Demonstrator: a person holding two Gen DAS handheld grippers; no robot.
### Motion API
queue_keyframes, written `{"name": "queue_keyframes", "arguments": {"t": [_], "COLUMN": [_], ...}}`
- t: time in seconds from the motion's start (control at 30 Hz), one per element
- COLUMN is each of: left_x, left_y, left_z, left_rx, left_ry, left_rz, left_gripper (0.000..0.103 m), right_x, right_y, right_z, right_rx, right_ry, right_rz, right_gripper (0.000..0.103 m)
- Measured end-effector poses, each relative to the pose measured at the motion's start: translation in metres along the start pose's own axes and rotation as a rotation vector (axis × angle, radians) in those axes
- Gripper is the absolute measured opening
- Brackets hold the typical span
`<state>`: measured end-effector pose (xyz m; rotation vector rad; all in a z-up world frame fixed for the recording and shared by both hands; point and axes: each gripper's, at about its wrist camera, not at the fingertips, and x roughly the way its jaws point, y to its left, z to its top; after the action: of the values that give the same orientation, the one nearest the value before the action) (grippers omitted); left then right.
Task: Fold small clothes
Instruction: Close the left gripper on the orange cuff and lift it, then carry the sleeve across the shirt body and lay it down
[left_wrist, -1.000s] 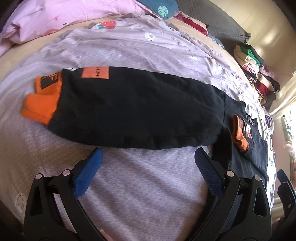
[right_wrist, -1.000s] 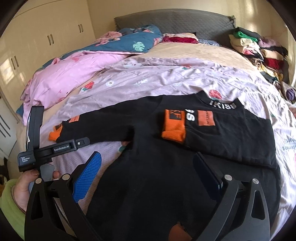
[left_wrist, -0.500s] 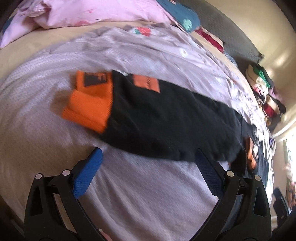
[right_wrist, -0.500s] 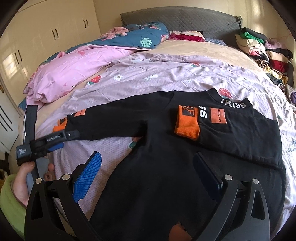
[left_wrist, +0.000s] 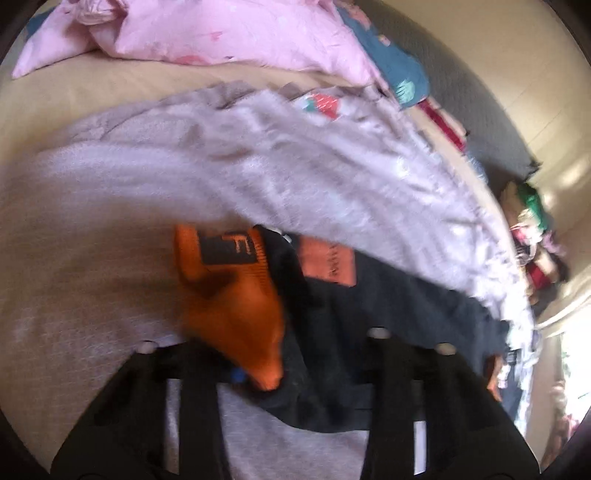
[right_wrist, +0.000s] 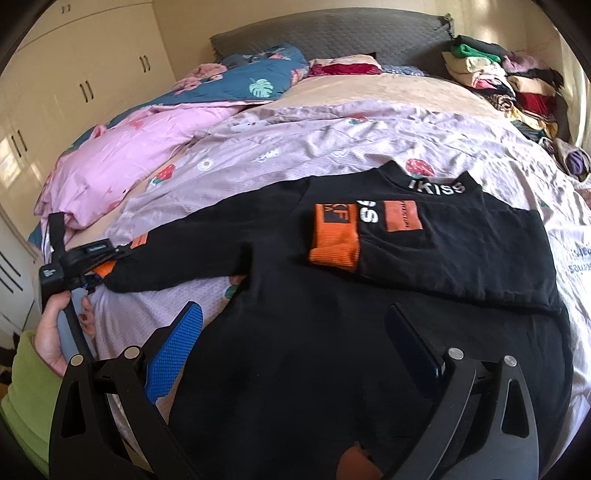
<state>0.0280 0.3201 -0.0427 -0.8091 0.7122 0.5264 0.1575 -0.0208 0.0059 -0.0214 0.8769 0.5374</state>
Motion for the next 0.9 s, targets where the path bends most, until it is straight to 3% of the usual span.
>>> {"name": "queue_keyframes", "arguments": {"t": [0.03,0.1,0.3,0.6,0.9], "left_x": [-0.004,-0.014,-0.04,-0.059,-0.07], "left_y": [-0.005,-0.015,-0.049,-0.13,-0.208], "left_z": [0.002,0.006,0.014,0.019,0.001], "left_rx": [0.019,0.045,0.098,0.179,0.287], "left_ry": [-0.01,-0.03,-0.072,-0.102,-0.108], "left_rz": [-0.008,-0.047,-0.137,-0.282,-0.396], "left_gripper": [0.008,0.007,0.006,0.006,0.006], "right_x": [-0.001,-0.002,-0.009,-0.032,-0.062], "right_y": [-0.003,-0.009,-0.027,-0.056,-0.101], "right_z": [-0.001,-0.002,-0.002,-0.008,-0.02], "right_rx": [0.007,0.029,0.085,0.169,0.276], "right_ry": [-0.001,-0.005,-0.024,-0.071,-0.131], "right_rz": [0.001,0.003,0.005,-0.005,-0.038], "right_gripper": [0.098,0.098,0.098,0.098,0.098]}}
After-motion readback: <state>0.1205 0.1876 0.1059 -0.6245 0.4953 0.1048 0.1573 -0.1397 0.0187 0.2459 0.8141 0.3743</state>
